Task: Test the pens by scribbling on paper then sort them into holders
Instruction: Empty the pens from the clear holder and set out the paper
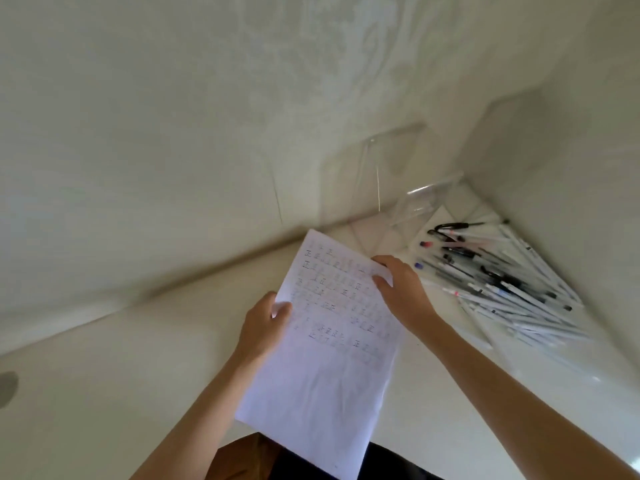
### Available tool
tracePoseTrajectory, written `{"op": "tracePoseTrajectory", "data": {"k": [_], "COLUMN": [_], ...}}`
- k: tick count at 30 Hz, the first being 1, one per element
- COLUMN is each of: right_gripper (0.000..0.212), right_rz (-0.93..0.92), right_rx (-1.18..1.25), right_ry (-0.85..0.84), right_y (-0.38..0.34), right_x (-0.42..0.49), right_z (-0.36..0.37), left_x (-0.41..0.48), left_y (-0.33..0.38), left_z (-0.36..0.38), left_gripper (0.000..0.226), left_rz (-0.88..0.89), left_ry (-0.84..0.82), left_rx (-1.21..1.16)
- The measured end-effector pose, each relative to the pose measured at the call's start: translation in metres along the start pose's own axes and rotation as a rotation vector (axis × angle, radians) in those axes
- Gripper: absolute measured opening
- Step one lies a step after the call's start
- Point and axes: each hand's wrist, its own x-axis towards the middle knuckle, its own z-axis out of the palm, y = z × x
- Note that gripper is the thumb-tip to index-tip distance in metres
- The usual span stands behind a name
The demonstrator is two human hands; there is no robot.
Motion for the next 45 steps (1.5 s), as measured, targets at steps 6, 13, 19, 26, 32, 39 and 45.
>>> {"op": "tracePoseTrajectory", "data": {"k": [6, 13, 19, 26, 32, 39, 45], "right_gripper": [0.033, 0.041, 0.037, 0.018, 0.014, 0.006, 0.008], "right_rz": [-0.312, -0.512, -0.270, -0.022, 0.006, 0.029, 0.008], "right_rx": [-0.128, -0.309, -0.047, -0.279, -0.222, -0.073, -0.087], "right_ry": [0.160, 0.324, 0.493, 0.449, 0.590, 0.594, 0.616], "right_y": [0.024, 0.030, 0.077, 0.135, 0.137, 0.141, 0.139], "right_x": [0.020, 0.020, -0.037, -0.077, -0.090, -0.098, -0.090], "right_z": [0.014, 0.014, -0.023, -0.015, -0.013, -0.014, -0.012], "left_x": [0.015, 0.030, 0.019, -0.016, -0.043, -0.053, -0.034], "left_y": [-0.001, -0.017, -0.027, -0.017, -0.008, 0.019, 0.026], "left_z": [0.007, 0.007, 0.005, 0.019, 0.049, 0.114, 0.127], "left_gripper": [0.004, 0.016, 0.024, 0.014, 0.019, 0.021, 0.019], "left_rz": [0.151, 0.321, 0.373, 0.364, 0.378, 0.417, 0.411], "left_ry": [0.024, 0.023, 0.105, 0.103, 0.121, 0.148, 0.188], "left_rx": [-0.033, -0.063, -0.079, -0.011, 0.052, 0.048, 0.114]}}
